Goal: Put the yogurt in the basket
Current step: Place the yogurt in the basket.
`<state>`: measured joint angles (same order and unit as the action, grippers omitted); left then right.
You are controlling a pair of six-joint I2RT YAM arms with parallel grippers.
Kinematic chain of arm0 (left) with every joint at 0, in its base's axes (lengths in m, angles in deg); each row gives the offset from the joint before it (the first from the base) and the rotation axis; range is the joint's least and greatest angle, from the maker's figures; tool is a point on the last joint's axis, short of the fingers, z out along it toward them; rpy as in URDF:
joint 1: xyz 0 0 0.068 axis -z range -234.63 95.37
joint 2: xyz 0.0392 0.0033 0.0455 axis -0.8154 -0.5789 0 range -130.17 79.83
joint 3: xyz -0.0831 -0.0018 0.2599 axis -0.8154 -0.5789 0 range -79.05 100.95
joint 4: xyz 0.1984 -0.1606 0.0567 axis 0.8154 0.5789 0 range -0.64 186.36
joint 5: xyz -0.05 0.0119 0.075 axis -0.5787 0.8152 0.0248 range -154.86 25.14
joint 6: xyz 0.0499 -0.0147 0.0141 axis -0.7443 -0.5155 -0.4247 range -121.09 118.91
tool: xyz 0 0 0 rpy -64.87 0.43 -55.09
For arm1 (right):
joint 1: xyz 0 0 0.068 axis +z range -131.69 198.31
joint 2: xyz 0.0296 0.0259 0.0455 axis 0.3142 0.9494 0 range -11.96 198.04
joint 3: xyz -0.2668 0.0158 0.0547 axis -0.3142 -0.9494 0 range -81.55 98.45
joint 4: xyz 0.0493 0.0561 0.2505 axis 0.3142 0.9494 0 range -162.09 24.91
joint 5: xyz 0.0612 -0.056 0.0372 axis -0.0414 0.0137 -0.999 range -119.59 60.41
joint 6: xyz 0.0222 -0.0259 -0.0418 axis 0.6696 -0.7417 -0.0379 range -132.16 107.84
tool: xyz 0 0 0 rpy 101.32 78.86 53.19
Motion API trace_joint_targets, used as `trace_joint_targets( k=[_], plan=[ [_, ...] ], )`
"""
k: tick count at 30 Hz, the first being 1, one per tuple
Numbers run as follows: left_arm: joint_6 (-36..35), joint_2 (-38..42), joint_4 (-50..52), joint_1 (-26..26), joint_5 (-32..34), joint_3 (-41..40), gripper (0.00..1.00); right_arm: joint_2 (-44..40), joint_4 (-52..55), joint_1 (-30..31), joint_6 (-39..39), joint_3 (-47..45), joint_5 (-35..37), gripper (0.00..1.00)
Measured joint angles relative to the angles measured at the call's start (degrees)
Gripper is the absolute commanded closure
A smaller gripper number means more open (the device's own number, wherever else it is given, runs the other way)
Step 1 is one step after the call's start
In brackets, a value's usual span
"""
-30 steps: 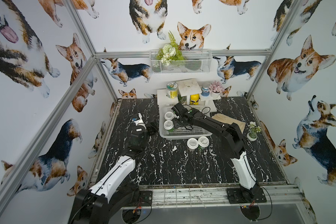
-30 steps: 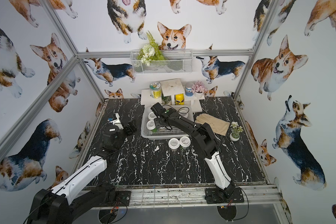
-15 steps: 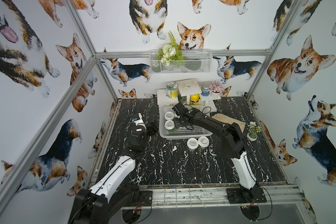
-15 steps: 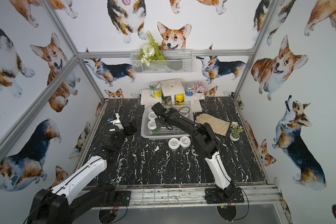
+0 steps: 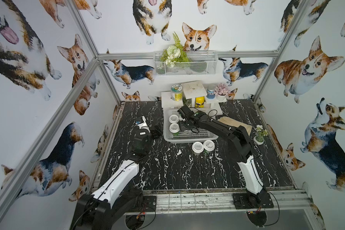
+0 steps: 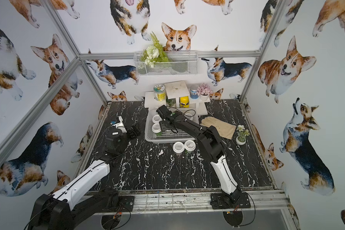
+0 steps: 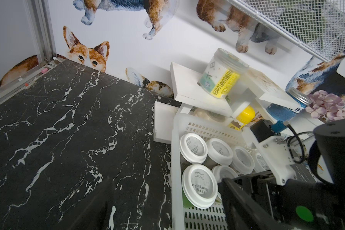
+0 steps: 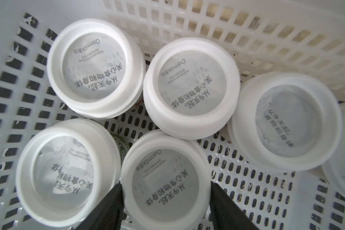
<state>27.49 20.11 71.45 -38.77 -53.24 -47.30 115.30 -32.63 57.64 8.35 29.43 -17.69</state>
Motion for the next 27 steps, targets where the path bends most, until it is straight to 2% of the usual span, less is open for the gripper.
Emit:
trace_joint_targets(
  k=[5,9,16,21,27],
  plan=[
    [0.00,0.02,0.00,0.00,0.00,0.00,0.12,-0.74,2.34,-0.04,0.02,-0.46,0.02,0.17],
    [0.00,0.02,0.00,0.00,0.00,0.00,0.12,-2.82,4.02,-0.07,0.09,-1.01,0.00,0.15],
    [-0.02,-0.13,0.02,0.00,0.00,0.02,0.12,-12.76,2.16,0.04,0.00,-6.38,-0.98,0.08],
    [-0.02,-0.07,0.15,0.02,0.02,0.04,0.12,-17.07,-1.09,-0.46,0.00,-11.06,-2.47,0.10],
    [-0.02,0.02,0.24,0.07,0.04,0.04,0.12,-15.82,-2.23,-2.23,0.17,-14.56,-3.34,0.11]
  ],
)
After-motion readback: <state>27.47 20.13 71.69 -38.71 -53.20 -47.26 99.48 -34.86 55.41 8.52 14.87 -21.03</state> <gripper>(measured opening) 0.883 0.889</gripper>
